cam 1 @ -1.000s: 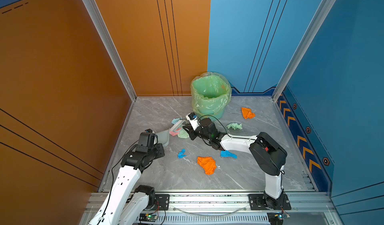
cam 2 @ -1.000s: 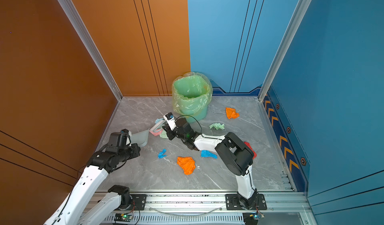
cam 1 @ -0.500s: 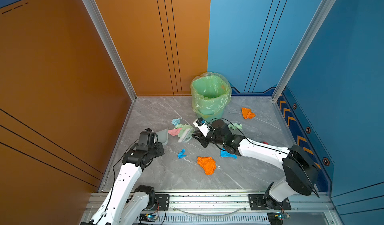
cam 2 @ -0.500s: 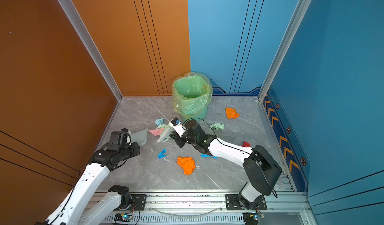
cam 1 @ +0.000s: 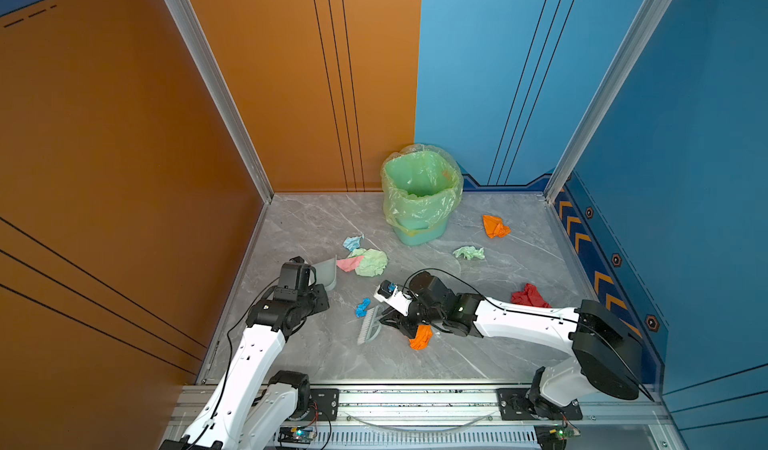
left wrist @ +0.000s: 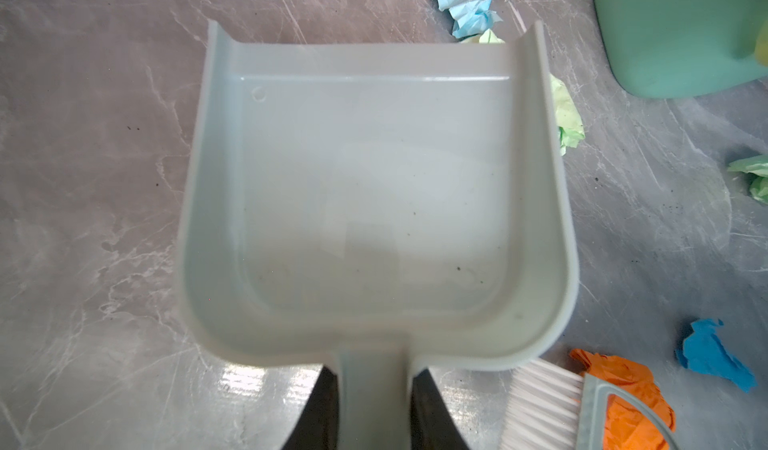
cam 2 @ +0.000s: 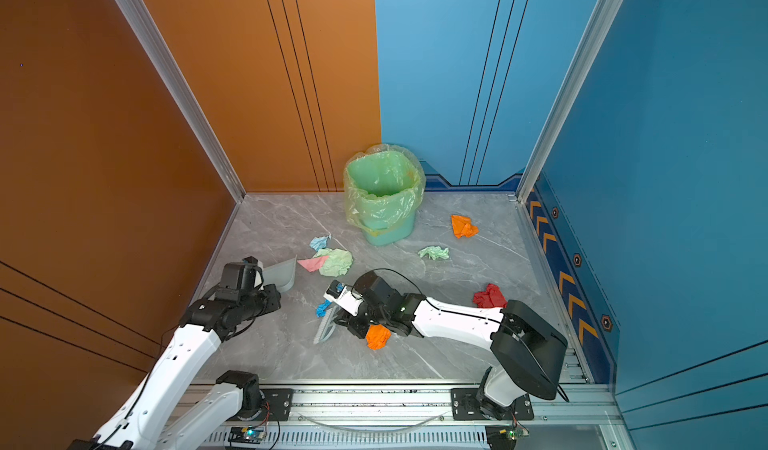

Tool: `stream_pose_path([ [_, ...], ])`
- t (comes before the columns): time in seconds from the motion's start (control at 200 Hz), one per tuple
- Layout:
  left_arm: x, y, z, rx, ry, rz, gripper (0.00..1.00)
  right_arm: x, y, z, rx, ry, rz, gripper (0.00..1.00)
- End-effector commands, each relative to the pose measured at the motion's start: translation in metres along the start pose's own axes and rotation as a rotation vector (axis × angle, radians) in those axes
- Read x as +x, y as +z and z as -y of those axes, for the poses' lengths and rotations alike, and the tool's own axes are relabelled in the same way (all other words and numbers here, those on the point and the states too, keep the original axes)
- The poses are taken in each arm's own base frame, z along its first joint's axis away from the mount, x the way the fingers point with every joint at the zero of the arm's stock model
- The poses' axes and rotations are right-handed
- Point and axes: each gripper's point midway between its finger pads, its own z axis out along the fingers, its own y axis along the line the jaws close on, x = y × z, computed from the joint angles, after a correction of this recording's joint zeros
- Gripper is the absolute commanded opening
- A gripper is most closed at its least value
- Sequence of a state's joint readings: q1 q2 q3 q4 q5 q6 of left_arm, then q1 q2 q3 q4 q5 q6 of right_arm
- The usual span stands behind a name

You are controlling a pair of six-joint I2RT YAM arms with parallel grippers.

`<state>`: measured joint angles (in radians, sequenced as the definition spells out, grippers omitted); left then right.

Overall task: Sweep away the paper scraps from the table
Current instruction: 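Lower the brush onto the light green and pink paper with the right gripper, then sweep scraps toward the dustpan with the brush while the left gripper lowers it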

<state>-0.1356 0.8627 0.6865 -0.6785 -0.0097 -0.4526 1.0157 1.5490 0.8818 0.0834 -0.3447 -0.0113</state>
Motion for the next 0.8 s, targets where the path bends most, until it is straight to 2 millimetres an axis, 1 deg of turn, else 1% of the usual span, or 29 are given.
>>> stream_pose_path([
  [0.0,0.004,0.004,-0.003,-0.006,0.004,-0.01,0.11,0.002,0.014,0.006,-0.01,0.066,0.026,0.0],
  [0.14,0.004,0.004,-0.003,-0.003,0.007,-0.011,0.11,0.002,0.033,0.024,0.025,0.123,0.037,0.0],
  [0.22,0.006,0.005,-0.003,-0.005,0.007,-0.012,0.11,-0.003,0.042,0.037,0.054,0.151,0.059,0.0],
  [0.34,0.008,0.005,-0.002,-0.002,0.008,-0.017,0.11,-0.012,0.054,0.067,0.142,0.178,0.083,0.0],
  [0.395,0.009,0.005,0.0,0.002,0.009,-0.015,0.11,-0.021,0.058,0.082,0.177,0.186,0.1,0.0],
  [0.43,0.009,0.005,0.0,0.004,0.009,-0.015,0.11,-0.027,0.059,0.095,0.21,0.197,0.111,0.0],
  [0.516,0.012,0.006,0.002,0.009,0.01,-0.021,0.11,-0.043,0.059,0.114,0.244,0.212,0.145,0.0],
  [0.571,0.015,0.007,0.004,0.017,0.011,-0.026,0.11,-0.054,0.057,0.119,0.231,0.211,0.16,0.0],
  [0.591,0.016,0.007,0.005,0.019,0.012,-0.028,0.11,-0.055,0.056,0.12,0.224,0.21,0.158,0.0],
  [0.611,0.018,0.008,0.006,0.021,0.014,-0.032,0.11,-0.06,0.054,0.119,0.205,0.203,0.164,0.0],
  [0.666,0.022,0.01,0.007,0.025,0.018,-0.041,0.11,-0.065,0.049,0.113,0.16,0.183,0.168,0.0],
  [0.726,0.027,0.012,0.008,0.025,0.022,-0.047,0.11,-0.067,0.042,0.105,0.104,0.172,0.159,0.0],
  [0.796,0.031,0.015,0.008,0.023,0.023,-0.052,0.11,-0.063,0.032,0.099,0.064,0.165,0.131,0.0],
])
